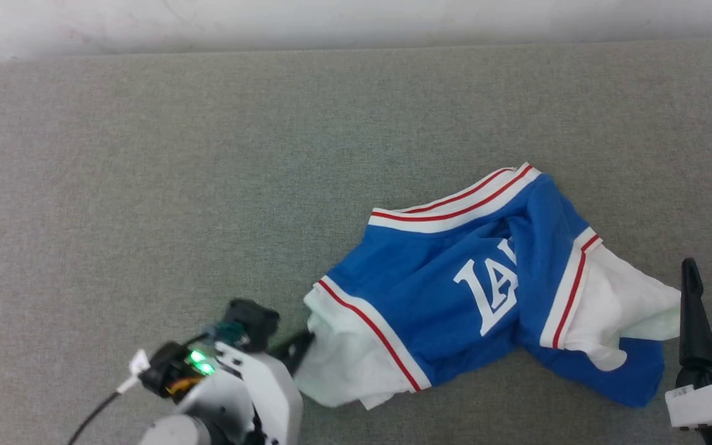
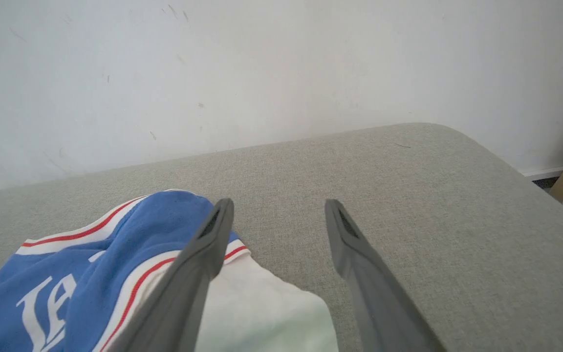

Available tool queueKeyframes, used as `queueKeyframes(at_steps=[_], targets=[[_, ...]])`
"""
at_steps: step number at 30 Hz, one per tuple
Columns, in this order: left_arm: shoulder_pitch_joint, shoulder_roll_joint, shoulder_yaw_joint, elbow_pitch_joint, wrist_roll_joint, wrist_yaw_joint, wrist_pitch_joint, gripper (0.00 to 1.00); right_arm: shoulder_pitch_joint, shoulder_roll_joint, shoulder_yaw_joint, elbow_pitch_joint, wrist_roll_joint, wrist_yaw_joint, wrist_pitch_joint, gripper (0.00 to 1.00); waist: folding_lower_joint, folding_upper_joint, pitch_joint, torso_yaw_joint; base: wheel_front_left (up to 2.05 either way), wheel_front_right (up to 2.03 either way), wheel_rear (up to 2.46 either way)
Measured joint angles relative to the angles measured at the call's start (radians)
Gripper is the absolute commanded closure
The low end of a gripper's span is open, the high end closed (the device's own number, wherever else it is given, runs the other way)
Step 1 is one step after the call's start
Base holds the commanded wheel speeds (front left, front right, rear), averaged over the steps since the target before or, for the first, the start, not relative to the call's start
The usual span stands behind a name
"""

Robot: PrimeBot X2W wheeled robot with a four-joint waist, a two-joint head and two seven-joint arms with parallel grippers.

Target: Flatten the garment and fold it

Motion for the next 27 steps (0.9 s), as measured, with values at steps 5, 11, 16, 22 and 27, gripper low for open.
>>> queueKeyframes(at_steps=[5, 11, 16, 22, 27], targets=[[-0.046, 0.004, 0.096, -0.06, 0.018, 0.056, -0.103, 1.0, -0.001, 0.0, -0.001, 0.008, 0.009, 0.0, -0.008, 0.0, 0.0, 0.0, 0.002, -0.004, 0.0, 0.0, 0.0], [-0.137, 0.056, 0.236, -0.117, 0.045, 0.129, -0.16, 1.0, -0.004, 0.0, 0.001, 0.013, 0.013, 0.0, -0.016, 0.0, 0.0, 0.0, 0.015, -0.006, 0.0, 0.0, 0.0], [-0.159, 0.107, 0.342, -0.072, 0.055, 0.198, -0.141, 1.0, -0.02, 0.0, 0.0, 0.015, 0.013, 0.0, -0.016, 0.0, 0.0, 0.0, 0.035, -0.014, 0.0, 0.0, 0.0], [-0.128, 0.083, 0.362, 0.035, 0.029, 0.226, -0.149, 0.0, -0.028, 0.0, 0.002, 0.028, 0.013, 0.0, -0.016, 0.0, 0.0, 0.0, 0.053, -0.03, 0.0, 0.0, 0.0], [-0.098, -0.002, 0.369, 0.043, -0.016, 0.235, -0.237, 0.0, -0.028, 0.0, 0.002, 0.038, 0.008, 0.0, -0.014, 0.0, 0.0, 0.0, 0.045, -0.025, 0.0, 0.0, 0.0]])
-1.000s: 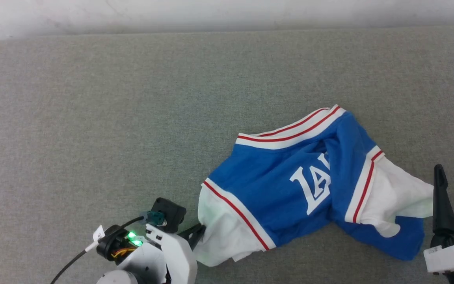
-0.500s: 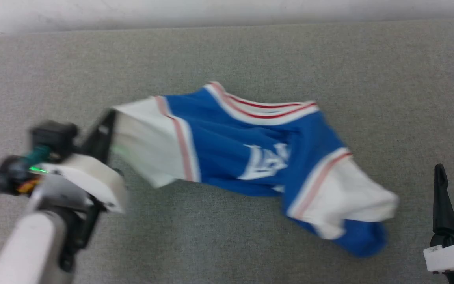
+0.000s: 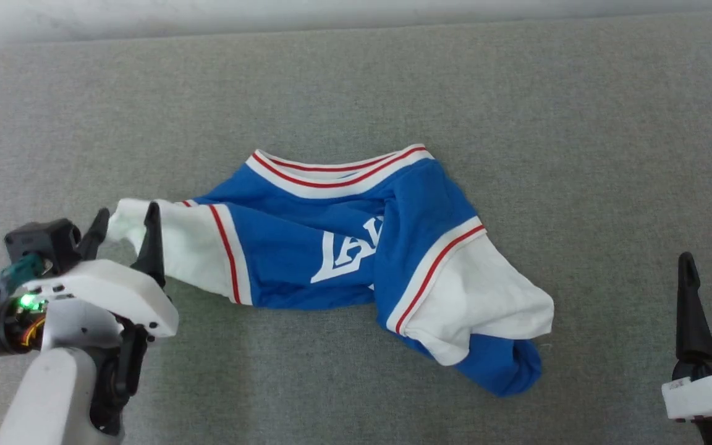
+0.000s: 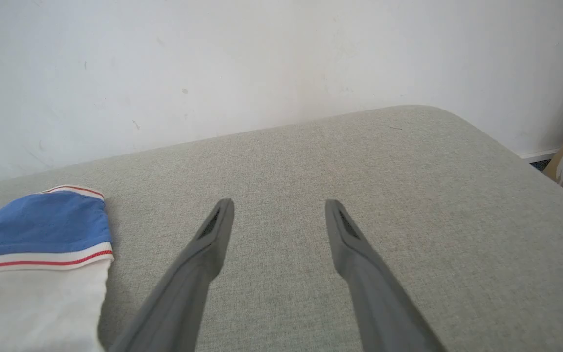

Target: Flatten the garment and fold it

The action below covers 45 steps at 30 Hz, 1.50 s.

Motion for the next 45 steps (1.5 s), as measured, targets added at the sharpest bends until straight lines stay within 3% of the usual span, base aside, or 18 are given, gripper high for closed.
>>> queueKeyframes(at_steps=[6, 10, 13, 18, 26, 31, 39, 45], targets=[[0.007, -0.05, 0.057, -0.136, 0.007, 0.01, -0.273, 0.0, 0.001, 0.0, -0.001, 0.001, -0.003, 0.0, 0.013, 0.0, -0.0001, 0.0, -0.033, 0.013, 0.0, 0.0, 0.0], [0.072, -0.073, 0.063, -0.255, 0.026, -0.015, -0.425, 0.0, 0.004, 0.0, 0.001, 0.0, -0.003, 0.0, 0.016, 0.0, -0.0001, 0.0, -0.054, 0.023, 0.0, 0.0, 0.0], [0.151, -0.086, 0.072, -0.318, 0.061, -0.028, -0.463, 0.0, 0.009, 0.0, 0.004, -0.002, -0.003, 0.0, 0.016, 0.0, -0.0002, 0.0, -0.064, 0.03, 0.0, 0.0, 0.0], [0.279, -0.167, 0.078, -0.393, 0.147, -0.039, -0.472, 0.0, 0.02, 0.0, 0.004, -0.002, -0.002, 0.0, 0.017, 0.0, -0.0002, 0.0, -0.068, 0.046, 0.0, 0.0, 0.0], [0.333, -0.249, 0.057, -0.374, 0.216, -0.101, -0.472, 0.0, 0.024, 0.0, 0.021, -0.037, -0.028, 0.0, 0.072, 0.0, -0.0001, 0.0, -0.061, 0.09, 0.0, 0.0, 0.0], [0.321, -0.274, 0.075, -0.36, 0.229, -0.137, -0.472, 0.0, -0.04, 0.0, 0.103, -0.079, -0.056, 0.0, 0.255, 0.0, 0.0001, 0.0, -0.041, 0.111, 0.0, 0.0, 0.0], [0.284, -0.299, 0.075, -0.315, 0.234, -0.179, -0.472, 0.0, -0.147, 0.0, 0.199, -0.065, -0.125, 0.0, 0.678, 0.0, 0.0001, 0.0, 0.0, 0.128, 0.0, 0.0, 0.0], [0.268, -0.307, 0.067, -0.293, 0.234, -0.188, -0.472, 0.0, -0.158, 0.0, 0.222, -0.029, -0.16, 0.0, 0.848, 0.0, 0.0001, 0.0, 0.016, 0.156, 0.0, 0.0, 0.0]])
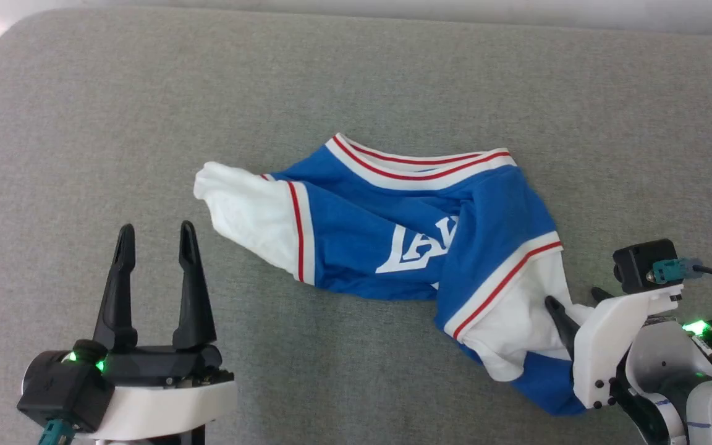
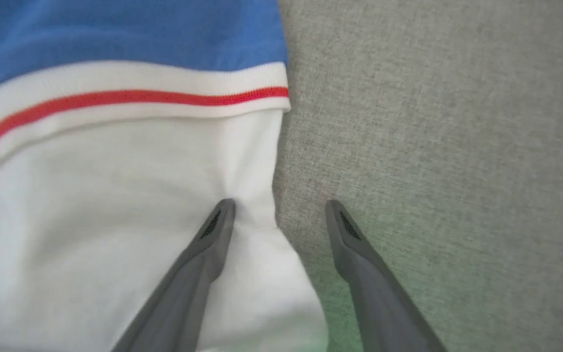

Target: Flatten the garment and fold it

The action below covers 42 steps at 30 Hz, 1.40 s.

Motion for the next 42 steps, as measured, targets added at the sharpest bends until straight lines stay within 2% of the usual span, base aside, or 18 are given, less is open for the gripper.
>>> queueKeyframes(at_steps=[1, 2, 3, 4, 13, 18, 23, 27, 31, 32, 33, 34, 38, 42], targets=[[-0.001, 0.0, 0.0, 0.003, 0.0, 0.0, 0.0, 0.0, 0.001, 0.0, 0.003, 0.006, 0.001, 0.0, 0.017, 0.0, 0.0, 0.0, 0.002, 0.005, 0.0, 0.0, 0.0], [-0.001, -0.001, 0.0, 0.005, 0.0, 0.0, 0.0, 0.0, 0.001, 0.0, 0.004, 0.007, 0.003, 0.0, 0.031, 0.48, 0.0, 0.0, 0.003, 0.01, 0.0, 0.0, 0.0], [-0.001, -0.001, 0.001, 0.007, 0.0, 0.0, 0.0, 0.0, 0.001, 0.0, 0.003, 0.007, 0.006, 0.0, 0.042, 0.69, -0.0001, 0.0, 0.004, 0.014, 0.0, 0.0, 0.0], [-0.001, -0.001, 0.001, 0.008, 0.0, 0.0, 0.0, 0.0, 0.001, 0.0, 0.0, 0.007, 0.012, 0.0, 0.046, 1.0, -0.0001, 0.0, 0.005, 0.018, 0.0, 0.0, 0.0], [-0.003, -0.001, -0.003, 0.019, -0.003, -0.003, 0.0, 0.0, -0.034, 0.004, -0.025, -0.008, -0.009, 0.0, -0.07, 1.0, -0.0001, -0.0002, -0.002, 0.014, 0.0, 0.0, 0.0], [-0.004, -0.002, -0.011, 0.021, -0.003, 0.002, 0.0, 0.0, -0.102, -0.023, -0.077, -0.072, -0.024, 0.0, -0.076, 1.0, -0.0002, -0.0002, -0.006, -0.005, 0.0, 0.0, 0.0], [-0.01, -0.003, -0.028, 0.022, -0.005, 0.002, 0.0, 0.0, -0.193, -0.185, -0.169, -0.107, -0.092, 0.0, -0.06, 1.0, -0.0002, -0.0002, 0.018, -0.006, 0.0, 0.0, 0.0], [-0.042, -0.004, -0.047, 0.035, -0.012, 0.002, 0.0, 0.0, -0.258, -0.339, -0.235, -0.037, -0.148, 0.0, -0.086, 1.0, 0.0, -0.0002, 0.045, 0.006, 0.0, 0.0, 0.0], [-0.049, -0.004, -0.062, 0.048, -0.019, 0.002, 0.0, 0.0, -0.264, -0.365, -0.274, 0.096, -0.162, 0.0, -0.106, 1.0, 0.0, -0.0002, 0.067, 0.029, 0.0, 0.0, 0.0], [-0.05, -0.004, -0.065, 0.051, -0.021, 0.002, 0.0, 0.0, -0.264, -0.362, -0.282, 0.131, -0.167, 0.0, -0.117, 0.68, 0.0, -0.0002, 0.072, 0.034, 0.0, 0.0, 0.0], [-0.052, -0.004, -0.069, 0.053, -0.021, 0.002, 0.0, 0.0, -0.264, -0.358, -0.29, 0.163, -0.174, 0.0, -0.132, 0.21, 0.0, -0.0002, 0.078, 0.039, 0.0, 0.0, 0.0], [-0.056, -0.004, -0.073, 0.056, -0.021, 0.002, 0.0, 0.0, -0.264, -0.357, -0.292, 0.191, -0.187, 0.0, -0.144, 0.0, 0.0, -0.0002, 0.082, 0.044, 0.0, 0.0, 0.0], [-0.065, -0.004, -0.081, 0.066, -0.021, 0.002, 0.0, 0.0, -0.265, -0.327, -0.287, 0.252, -0.201, 0.0, -0.2, 0.0, 0.0001, -0.0002, 0.09, 0.056, 0.0, 0.0, 0.0], [-0.065, -0.004, -0.079, 0.074, -0.017, 0.002, 0.0, 0.0, -0.28, -0.295, -0.253, 0.22, -0.187, 0.0, -0.265, 0.0, 0.0, -0.0002, 0.075, 0.052, 0.0, 0.0, 0.0]])
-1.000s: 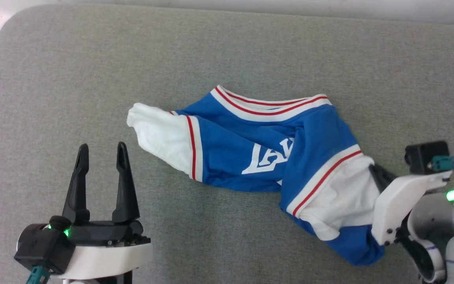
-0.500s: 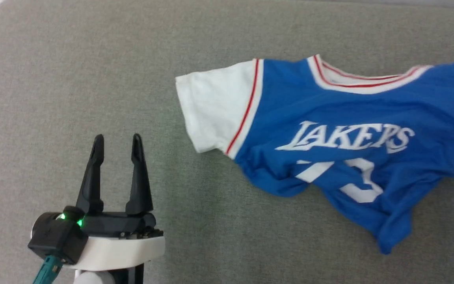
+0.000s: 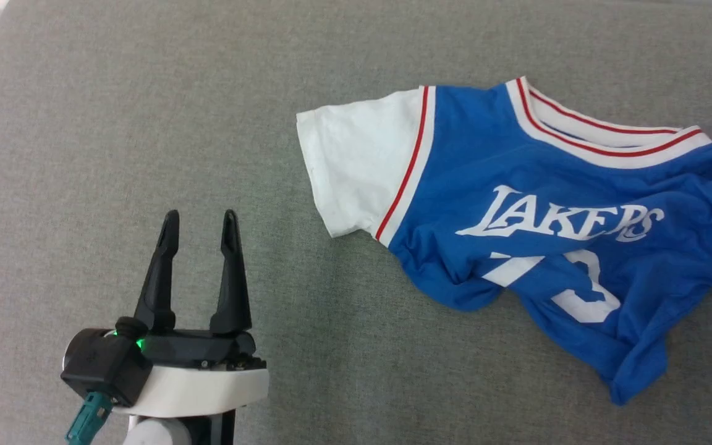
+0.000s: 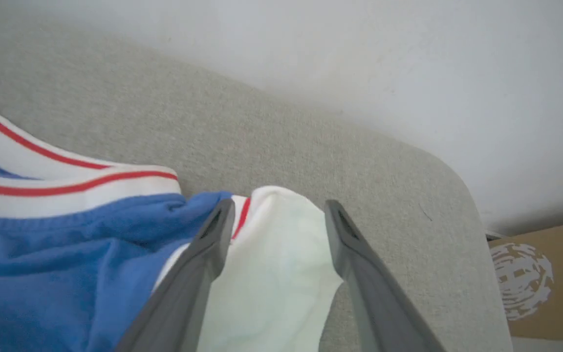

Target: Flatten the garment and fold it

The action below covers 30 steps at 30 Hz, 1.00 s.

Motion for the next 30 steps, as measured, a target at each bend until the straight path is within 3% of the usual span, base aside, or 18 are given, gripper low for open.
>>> queueKeyframes(at_steps=[4, 7, 9, 14, 18, 28, 29, 30], targets=[[0.002, 0.0, 0.01, 0.001, 0.007, 0.0, 0.0, 0.0, -0.008, 0.057, 0.069, -0.114, 0.103, 0.0, -0.001, 0.0, -0.0001, 0.0, -0.03, -0.015, 0.0, 0.0, 0.0], [0.007, 0.0, 0.019, 0.002, 0.007, 0.0, 0.0, 0.0, 0.02, 0.139, 0.134, -0.204, 0.224, 0.0, 0.086, 0.0, -0.0002, 0.0001, -0.056, -0.028, 0.0, 0.0, 0.0], [0.014, 0.0, 0.023, 0.002, 0.008, 0.0, 0.0, 0.0, 0.069, 0.161, 0.181, -0.262, 0.272, 0.0, 0.155, 0.0, -0.0003, 0.0001, -0.073, -0.037, 0.0, 0.0, 0.0], [0.027, 0.0, 0.022, -0.002, 0.01, 0.0, 0.0, 0.0, 0.206, 0.147, 0.268, -0.353, 0.305, 0.0, 0.298, 0.0, -0.0003, 0.0001, -0.103, -0.049, 0.0, 0.0, 0.0], [0.029, 0.0, 0.023, -0.005, 0.01, -0.001, 0.0, 0.0, 0.268, 0.117, 0.317, -0.357, 0.31, 0.0, 0.35, 0.0, -0.0003, 0.0001, -0.103, -0.039, 0.0, 0.0, 0.0], [0.025, 0.0, 0.015, -0.002, 0.008, -0.001, 0.0, 0.0, 0.189, 0.056, 0.476, -0.174, 0.274, 0.0, 0.313, 0.0, -0.0003, 0.0001, -0.064, 0.012, 0.0, 0.0, 0.0], [0.025, 0.0, 0.013, 0.0, 0.007, -0.001, 0.0, 0.0, 0.173, 0.054, 0.485, -0.159, 0.27, 0.0, 0.31, 0.48, -0.0003, 0.0001, -0.061, 0.015, 0.0, 0.0, 0.0], [0.025, 0.0, 0.01, 0.003, 0.007, -0.001, 0.0, 0.0, 0.159, 0.054, 0.494, -0.146, 0.265, 0.0, 0.301, 0.65, -0.0003, 0.0001, -0.059, 0.018, 0.0, 0.0, 0.0]])
